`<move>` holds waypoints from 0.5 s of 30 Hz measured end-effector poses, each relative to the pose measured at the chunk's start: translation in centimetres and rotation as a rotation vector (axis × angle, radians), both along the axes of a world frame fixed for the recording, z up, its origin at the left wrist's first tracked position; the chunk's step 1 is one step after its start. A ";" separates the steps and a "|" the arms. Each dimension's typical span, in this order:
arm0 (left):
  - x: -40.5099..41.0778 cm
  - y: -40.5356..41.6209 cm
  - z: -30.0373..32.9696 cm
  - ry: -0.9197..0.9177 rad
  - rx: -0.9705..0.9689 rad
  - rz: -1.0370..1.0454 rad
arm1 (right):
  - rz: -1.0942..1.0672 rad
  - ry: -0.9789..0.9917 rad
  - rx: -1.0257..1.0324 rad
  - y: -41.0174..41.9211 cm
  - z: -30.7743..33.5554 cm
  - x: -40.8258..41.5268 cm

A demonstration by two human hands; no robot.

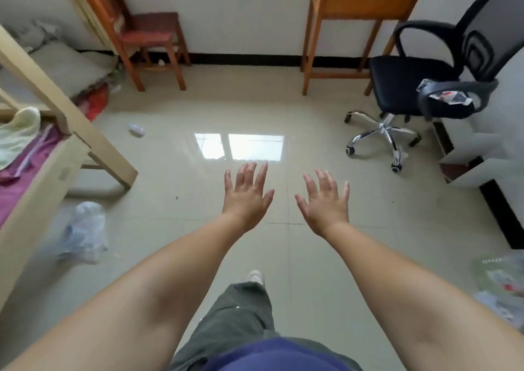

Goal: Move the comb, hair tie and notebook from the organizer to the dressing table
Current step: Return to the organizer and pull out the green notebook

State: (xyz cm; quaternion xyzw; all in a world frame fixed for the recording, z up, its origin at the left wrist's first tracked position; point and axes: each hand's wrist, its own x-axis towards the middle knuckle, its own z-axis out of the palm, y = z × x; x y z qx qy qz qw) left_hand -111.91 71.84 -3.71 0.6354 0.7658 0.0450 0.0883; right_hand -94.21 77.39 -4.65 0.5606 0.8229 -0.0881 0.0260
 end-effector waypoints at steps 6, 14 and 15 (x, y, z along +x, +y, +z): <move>-1.5 17.9 1.0 0.050 -0.033 -0.152 | -0.140 0.016 -0.012 14.2 1.3 0.2; 2.9 43.4 0.2 0.051 0.024 -0.298 | -0.291 -0.024 0.032 38.0 0.4 5.4; 3.4 46.8 0.4 0.048 0.026 -0.282 | -0.287 -0.027 0.040 41.4 0.6 5.9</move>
